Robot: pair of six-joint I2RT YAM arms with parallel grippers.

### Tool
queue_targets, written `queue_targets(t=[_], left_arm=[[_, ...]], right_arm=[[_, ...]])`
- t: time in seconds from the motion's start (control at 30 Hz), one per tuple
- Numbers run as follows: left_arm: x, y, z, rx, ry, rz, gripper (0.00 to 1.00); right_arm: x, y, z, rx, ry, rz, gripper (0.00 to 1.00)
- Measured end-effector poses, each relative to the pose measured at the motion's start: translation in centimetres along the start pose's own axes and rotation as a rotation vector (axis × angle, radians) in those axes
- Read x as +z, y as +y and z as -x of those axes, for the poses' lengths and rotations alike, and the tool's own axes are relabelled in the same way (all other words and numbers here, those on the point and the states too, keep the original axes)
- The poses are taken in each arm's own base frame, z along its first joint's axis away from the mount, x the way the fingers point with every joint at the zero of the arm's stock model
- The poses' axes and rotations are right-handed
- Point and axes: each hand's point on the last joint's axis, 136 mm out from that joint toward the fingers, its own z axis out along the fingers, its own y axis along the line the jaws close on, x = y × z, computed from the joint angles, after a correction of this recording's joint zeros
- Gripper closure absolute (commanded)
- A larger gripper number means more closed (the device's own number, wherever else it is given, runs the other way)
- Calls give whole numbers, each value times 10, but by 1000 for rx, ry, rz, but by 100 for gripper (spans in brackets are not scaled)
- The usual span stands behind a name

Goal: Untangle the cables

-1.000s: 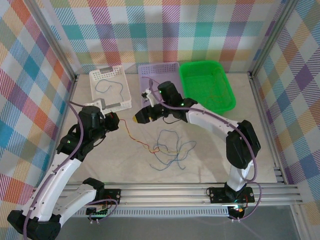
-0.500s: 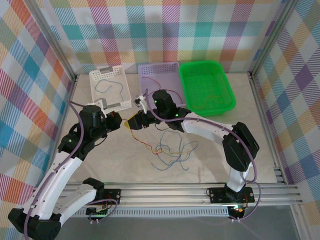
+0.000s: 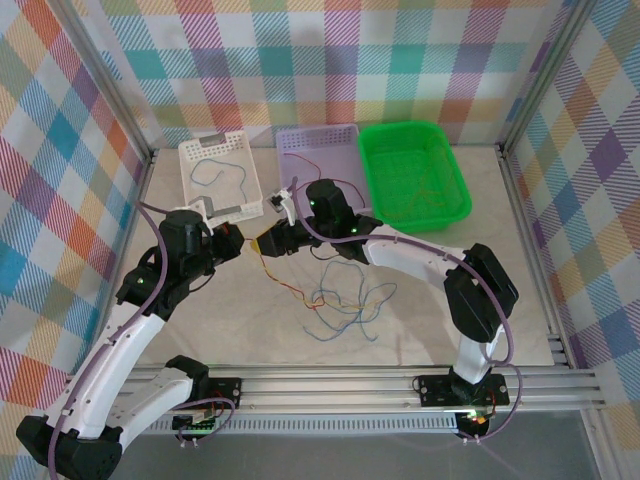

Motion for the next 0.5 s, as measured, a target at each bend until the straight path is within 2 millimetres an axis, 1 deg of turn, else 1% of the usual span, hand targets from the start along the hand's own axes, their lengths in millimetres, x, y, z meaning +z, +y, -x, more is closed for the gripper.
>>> queue_targets(t=[0.07,0.17,0.3,0.43,0.5], left_arm=[[0,0,1,-3,-2,-1,100],[1,0,0,-7,0,0,100],[1,0,0,-15,0,0,100],[1,0,1,-17,-1,2,100],[1,0,0,-17,-2,3,100]], right_arm=[[2,-1,-2,2,3,2,63],[6,-5,-6,12,13,-1,74],[10,-9,-11,19,22,-6,100],[10,-14,-11,21,20,-28,100],[9,-19,-12,21,23,-57,100]])
